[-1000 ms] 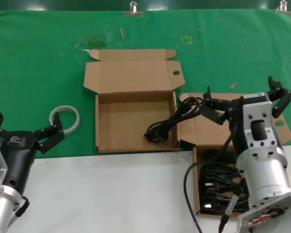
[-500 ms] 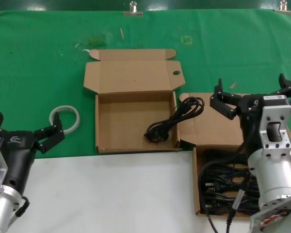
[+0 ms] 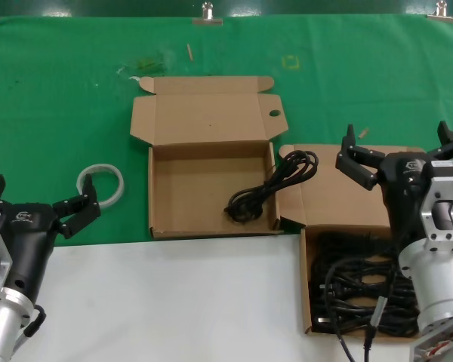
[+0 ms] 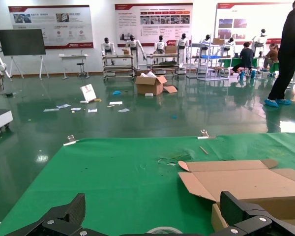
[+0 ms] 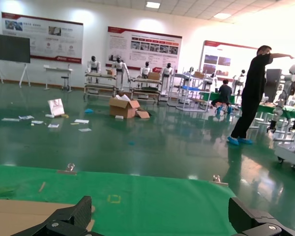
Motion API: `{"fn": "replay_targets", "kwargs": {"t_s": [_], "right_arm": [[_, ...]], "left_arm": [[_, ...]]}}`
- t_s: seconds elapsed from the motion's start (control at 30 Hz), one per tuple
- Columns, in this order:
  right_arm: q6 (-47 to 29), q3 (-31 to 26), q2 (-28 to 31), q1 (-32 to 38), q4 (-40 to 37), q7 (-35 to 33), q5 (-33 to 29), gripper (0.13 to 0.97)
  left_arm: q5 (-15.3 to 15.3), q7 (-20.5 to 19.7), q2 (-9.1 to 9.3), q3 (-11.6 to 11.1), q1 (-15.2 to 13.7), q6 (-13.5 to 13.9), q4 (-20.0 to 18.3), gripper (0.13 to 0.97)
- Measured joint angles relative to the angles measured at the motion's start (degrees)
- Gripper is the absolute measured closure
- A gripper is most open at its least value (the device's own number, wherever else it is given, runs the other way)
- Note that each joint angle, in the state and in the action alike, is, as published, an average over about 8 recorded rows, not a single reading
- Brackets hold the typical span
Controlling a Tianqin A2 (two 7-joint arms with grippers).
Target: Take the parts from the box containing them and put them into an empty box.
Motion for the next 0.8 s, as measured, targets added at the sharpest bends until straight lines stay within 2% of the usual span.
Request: {"fn": "replay_targets", "kwargs": {"t_s": [0.63,0.8], "right_arm": [[-13.78,7.34,-0.01,-1.99,-6.59,18.50,-11.07,0.129],[-16.11,8.54,-0.01,-2.31,-7.68,21.62,-12.93,0.129]], "left_arm": [[-0.01,0.00,0.00,0.00,0.00,0.00,0.00,0.132],[-0.01,0.00,0.00,0.00,0.00,0.00,0.00,0.132]]}}
